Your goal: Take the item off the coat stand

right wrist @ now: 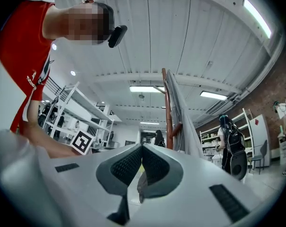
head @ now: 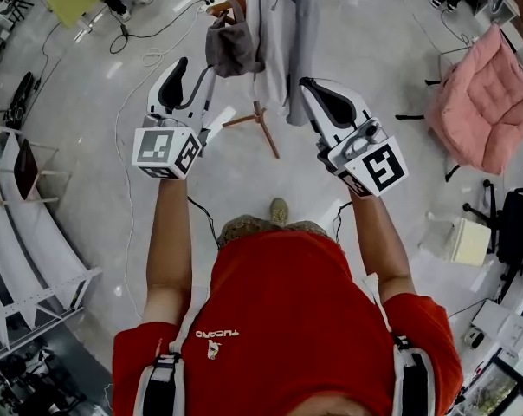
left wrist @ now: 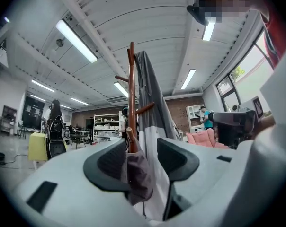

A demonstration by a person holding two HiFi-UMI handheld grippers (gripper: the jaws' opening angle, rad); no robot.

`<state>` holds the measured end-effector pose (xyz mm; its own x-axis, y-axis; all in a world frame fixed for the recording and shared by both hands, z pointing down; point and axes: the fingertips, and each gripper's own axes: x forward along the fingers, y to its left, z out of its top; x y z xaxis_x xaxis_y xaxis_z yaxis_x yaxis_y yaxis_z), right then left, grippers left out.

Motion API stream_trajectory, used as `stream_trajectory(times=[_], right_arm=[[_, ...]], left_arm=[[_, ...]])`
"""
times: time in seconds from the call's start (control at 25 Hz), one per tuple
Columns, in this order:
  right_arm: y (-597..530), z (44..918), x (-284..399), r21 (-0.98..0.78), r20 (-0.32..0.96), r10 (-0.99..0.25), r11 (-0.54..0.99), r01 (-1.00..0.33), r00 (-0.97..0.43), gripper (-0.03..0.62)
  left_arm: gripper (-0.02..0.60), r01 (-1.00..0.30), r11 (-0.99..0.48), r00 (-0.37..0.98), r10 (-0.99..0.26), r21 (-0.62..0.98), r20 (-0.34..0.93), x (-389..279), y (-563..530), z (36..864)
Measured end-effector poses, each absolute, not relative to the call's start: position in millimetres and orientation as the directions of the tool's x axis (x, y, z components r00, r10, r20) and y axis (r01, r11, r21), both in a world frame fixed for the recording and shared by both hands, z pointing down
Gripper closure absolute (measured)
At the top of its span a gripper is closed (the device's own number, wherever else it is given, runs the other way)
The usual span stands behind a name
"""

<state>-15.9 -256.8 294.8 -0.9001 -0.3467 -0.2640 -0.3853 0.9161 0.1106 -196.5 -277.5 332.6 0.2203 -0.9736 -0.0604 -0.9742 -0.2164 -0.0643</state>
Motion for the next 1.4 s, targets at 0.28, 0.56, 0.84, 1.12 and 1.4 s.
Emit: stream_trajectory(times=[0.28, 0.56, 0.84, 1.12, 1.4], right_arm=[[-291, 303, -18, 0.082, -0.266, -0.382, 0.906, -0.415, -0.885, 0.569], [-304, 309, -27, 0.090, -0.223, -0.432, 0.884, -0.459, -0.874, 0.569], [-303, 318, -32, 0.087, -0.183, -0.482, 0.860, -0.502, -0.857, 0.569], [-309, 321, -25, 0.072, -0.183, -0.512, 0.844, -0.531, -0.839, 0.569], [-300, 320, -31, 0.062, -0.196, -0.498, 0.854, -0.517, -0.845, 0.569]], left_arm=[[0.357, -0.970, -0.228, 0.225, -0.973, -0.088, 0.047, -209, -341, 373], [0.354, -0.966, -0.250, 0.241, -0.961, -0.058, 0.134, -228, -388, 417], [0.384, -0.954, -0.296, 0.287, -0.946, -0.040, 0.153, -228, -414, 433], [0.559, -0.968, -0.251, 0.247, -0.959, -0.011, 0.138, -231, -416, 423], [0.561, -0.975, -0.221, 0.220, -0.973, -0.005, 0.072, -235, -392, 386]])
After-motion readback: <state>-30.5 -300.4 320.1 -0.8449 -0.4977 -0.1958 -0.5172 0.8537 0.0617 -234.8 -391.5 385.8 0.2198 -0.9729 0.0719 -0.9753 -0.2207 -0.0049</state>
